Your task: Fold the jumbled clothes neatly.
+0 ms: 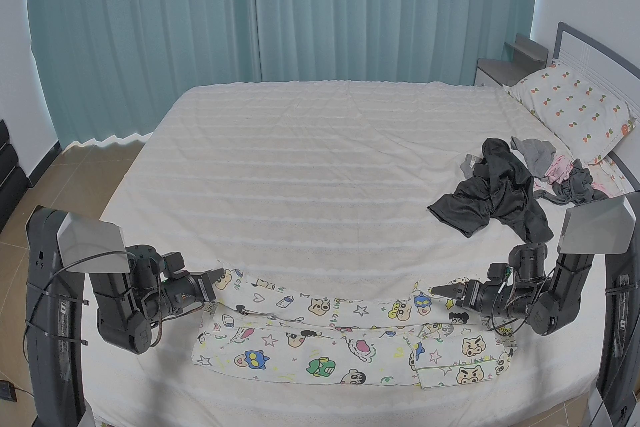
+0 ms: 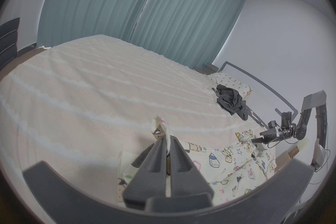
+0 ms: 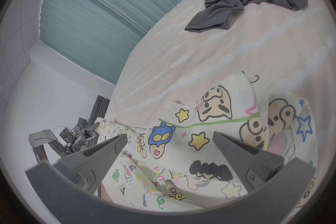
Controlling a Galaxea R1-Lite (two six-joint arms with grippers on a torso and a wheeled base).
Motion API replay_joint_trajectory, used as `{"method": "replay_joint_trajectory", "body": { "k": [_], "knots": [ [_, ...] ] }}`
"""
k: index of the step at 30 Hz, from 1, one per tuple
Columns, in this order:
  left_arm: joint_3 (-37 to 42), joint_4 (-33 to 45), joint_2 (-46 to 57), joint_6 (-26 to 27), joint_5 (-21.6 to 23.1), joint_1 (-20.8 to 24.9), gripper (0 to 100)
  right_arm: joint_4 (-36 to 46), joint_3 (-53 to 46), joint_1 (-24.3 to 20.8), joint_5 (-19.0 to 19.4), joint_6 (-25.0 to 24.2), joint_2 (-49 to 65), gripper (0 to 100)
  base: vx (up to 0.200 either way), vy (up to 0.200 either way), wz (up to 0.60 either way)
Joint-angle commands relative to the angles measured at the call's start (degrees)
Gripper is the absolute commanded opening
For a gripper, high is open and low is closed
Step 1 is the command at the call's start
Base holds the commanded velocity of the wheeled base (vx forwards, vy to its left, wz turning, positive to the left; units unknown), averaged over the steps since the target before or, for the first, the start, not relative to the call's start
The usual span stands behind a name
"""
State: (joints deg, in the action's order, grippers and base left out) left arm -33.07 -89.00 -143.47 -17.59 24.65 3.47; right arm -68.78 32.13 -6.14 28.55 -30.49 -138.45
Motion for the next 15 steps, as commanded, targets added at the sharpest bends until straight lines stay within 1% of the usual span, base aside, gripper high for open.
{"method": "replay_joint_trajectory", "body": {
  "k": [1, 6, 9, 13, 15],
  "knots": [
    [4.95, -1.0, 2.32, 0.28, 2.33, -1.28, 0, 0.05, 0.12, -0.01, 0.01, -0.01, 0.11, 100, 0.0, 0.0, 0.0],
    [8.02, -1.0, 1.62, 2.21, 2.95, -3.03, 0, 0.05, 0.12, -0.01, 0.01, -0.01, 0.11, 100, 0.0, 0.0, 0.0],
    [9.17, -1.0, 0.74, 4.58, 2.86, -4.18, 0, 0.05, 0.12, -0.01, 0.01, -0.01, 0.11, 100, 0.0, 0.0, 0.0],
    [8.9, -1.0, -1.28, 5.9, 2.42, -4.0, 0, 0.05, 0.12, -0.01, 0.01, -0.01, 0.11, 100, 0.0, 0.0, 0.0],
    [9.08, -1.0, -1.37, 5.64, 2.42, -3.83, 0, 0.05, 0.12, -0.01, 0.01, -0.01, 0.11, 100, 0.0, 0.0, 0.0]
  ]
}}
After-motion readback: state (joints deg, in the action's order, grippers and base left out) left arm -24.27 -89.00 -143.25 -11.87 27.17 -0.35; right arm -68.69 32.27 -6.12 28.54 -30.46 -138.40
